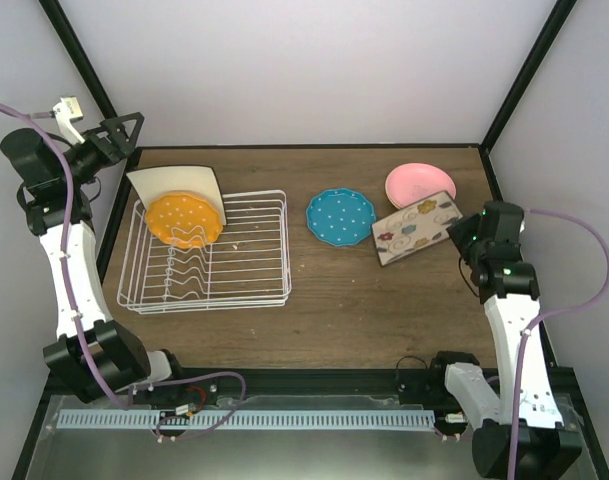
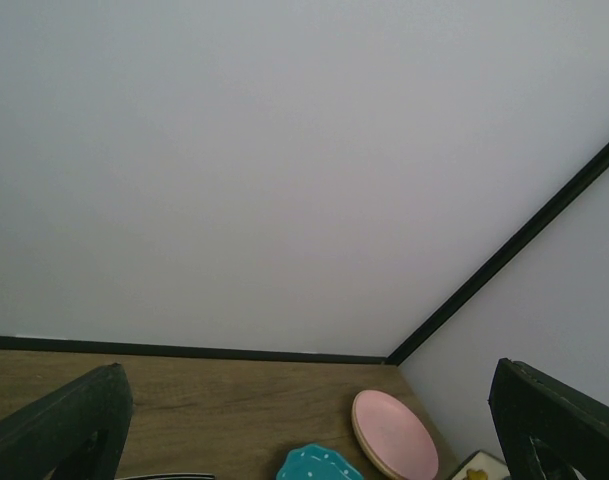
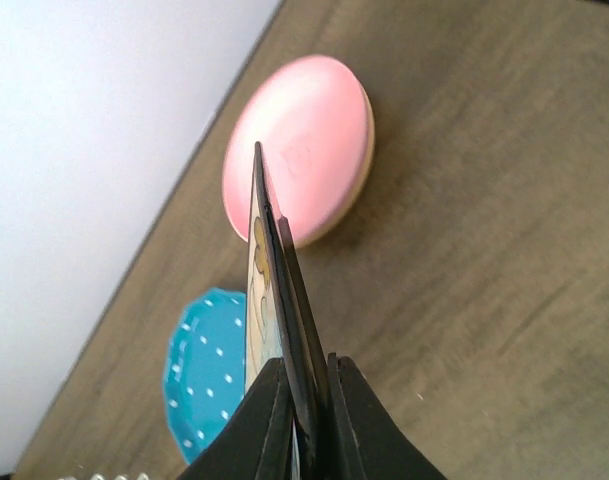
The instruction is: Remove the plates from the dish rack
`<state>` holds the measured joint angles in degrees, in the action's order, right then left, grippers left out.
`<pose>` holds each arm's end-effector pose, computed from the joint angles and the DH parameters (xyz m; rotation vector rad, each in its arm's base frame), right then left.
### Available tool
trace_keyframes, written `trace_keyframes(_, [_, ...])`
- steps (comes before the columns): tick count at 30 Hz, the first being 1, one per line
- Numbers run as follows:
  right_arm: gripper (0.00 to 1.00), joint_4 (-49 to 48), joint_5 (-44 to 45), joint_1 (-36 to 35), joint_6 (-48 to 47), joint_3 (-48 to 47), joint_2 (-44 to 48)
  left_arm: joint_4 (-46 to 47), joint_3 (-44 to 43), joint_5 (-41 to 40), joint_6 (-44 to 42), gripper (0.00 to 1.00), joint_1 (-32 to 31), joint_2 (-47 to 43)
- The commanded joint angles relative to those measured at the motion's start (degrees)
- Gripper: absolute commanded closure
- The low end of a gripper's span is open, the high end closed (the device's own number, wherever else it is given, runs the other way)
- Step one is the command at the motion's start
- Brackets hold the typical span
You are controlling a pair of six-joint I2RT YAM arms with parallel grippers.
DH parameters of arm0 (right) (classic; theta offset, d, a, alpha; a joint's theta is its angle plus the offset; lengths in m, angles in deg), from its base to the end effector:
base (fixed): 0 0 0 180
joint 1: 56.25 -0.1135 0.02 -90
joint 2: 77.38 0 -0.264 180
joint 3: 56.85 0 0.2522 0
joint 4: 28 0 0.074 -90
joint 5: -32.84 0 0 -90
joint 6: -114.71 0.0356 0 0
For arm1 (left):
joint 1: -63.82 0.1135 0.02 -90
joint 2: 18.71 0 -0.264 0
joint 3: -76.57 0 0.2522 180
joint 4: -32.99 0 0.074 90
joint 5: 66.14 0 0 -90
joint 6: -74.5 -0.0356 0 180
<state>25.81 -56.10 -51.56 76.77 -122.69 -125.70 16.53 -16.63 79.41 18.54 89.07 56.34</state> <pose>0.1727 -0.0148 0.3217 1.0734 1.9652 0.4365 0.2709 0.0953 0.4499 -0.0330 1.6198 -0.8603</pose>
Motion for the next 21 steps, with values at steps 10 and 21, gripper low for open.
trace_keyframes(10, [0.99, -23.3, -26.4, 5.2, 1.9, -10.8, -11.2, 0.5, 1.0, 1.4, -0.3, 0.00, 0.0, -1.5])
trace_keyframes(21, [0.99, -16.2, -63.2, 5.3, -15.5, -20.3, -31.1, 0.1, 2.7, 1.5, -1.1, 0.00, 0.0, -2.1])
